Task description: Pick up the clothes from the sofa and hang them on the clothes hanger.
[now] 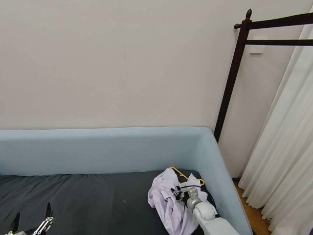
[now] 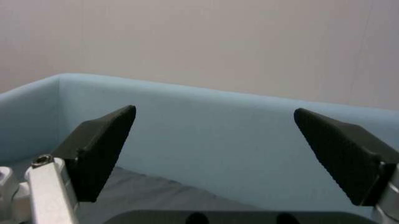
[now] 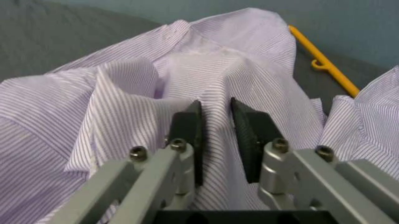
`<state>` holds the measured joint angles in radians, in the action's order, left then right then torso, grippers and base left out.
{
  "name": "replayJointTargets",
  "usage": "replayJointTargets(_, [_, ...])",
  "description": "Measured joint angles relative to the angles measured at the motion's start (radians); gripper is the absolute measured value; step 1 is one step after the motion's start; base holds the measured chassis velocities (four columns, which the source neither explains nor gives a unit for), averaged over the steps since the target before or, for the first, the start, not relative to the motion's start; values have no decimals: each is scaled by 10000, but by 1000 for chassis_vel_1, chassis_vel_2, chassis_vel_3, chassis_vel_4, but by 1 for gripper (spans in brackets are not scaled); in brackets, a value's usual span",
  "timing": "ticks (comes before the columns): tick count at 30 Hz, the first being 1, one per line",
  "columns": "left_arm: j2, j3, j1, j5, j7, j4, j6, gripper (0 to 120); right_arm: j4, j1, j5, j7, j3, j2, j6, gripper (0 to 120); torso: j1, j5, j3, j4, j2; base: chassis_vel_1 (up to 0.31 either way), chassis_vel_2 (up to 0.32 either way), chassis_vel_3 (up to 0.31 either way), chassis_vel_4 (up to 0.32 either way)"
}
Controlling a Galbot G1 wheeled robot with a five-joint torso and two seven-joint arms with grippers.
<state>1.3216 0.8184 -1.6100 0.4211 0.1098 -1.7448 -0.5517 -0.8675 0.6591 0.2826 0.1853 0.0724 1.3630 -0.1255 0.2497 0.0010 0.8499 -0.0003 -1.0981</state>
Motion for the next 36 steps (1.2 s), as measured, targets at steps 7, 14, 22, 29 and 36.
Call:
replayJointTargets(7, [15, 0, 22, -4, 1, 21, 4, 100, 1, 57, -93, -23, 3, -36, 250, 0, 0, 0, 0, 0, 0, 0, 0, 0, 0])
replayJointTargets(14, [19, -6, 28, 6, 3, 36, 6, 100, -1011, 254, -92, -517, 103, -221, 1310, 0, 0, 0, 0, 0, 0, 0, 0, 0, 0])
replayJointTargets(22, [-6, -121, 58, 48, 5, 84, -2, 100, -3777, -77, 1559, -896, -367, -717, 2552, 0, 0, 0, 0, 1, 0, 0, 0, 0, 0])
replayJointTargets(29, [-64, -396, 192, -16, -2, 85, -32, 100, -5965, -1458, 2999, -1452, -1319, -1056, 2741, 0, 1, -1, 0, 0, 0, 0, 0, 0, 0])
replayJointTargets(36, [-218, -556, 303, 62, -53, 31, -74, 100, -7414, -4472, 4120, -2574, -2266, -1279, 2680, 0, 1, -2, 0, 1, 0, 0, 0, 0, 0])
